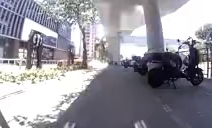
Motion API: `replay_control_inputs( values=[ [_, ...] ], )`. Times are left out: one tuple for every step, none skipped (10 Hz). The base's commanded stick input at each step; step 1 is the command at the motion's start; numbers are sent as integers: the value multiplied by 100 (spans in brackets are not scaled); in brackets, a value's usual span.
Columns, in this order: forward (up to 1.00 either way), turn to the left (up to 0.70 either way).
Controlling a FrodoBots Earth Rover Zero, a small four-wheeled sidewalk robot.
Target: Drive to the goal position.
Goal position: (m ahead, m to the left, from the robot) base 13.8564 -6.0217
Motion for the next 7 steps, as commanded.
replay_control_inputs(
  values=[
    [70,0],
    [70,0],
    [70,0],
    [70,0],
    [70,0],
    [70,0],
    [70,0]
  ],
)
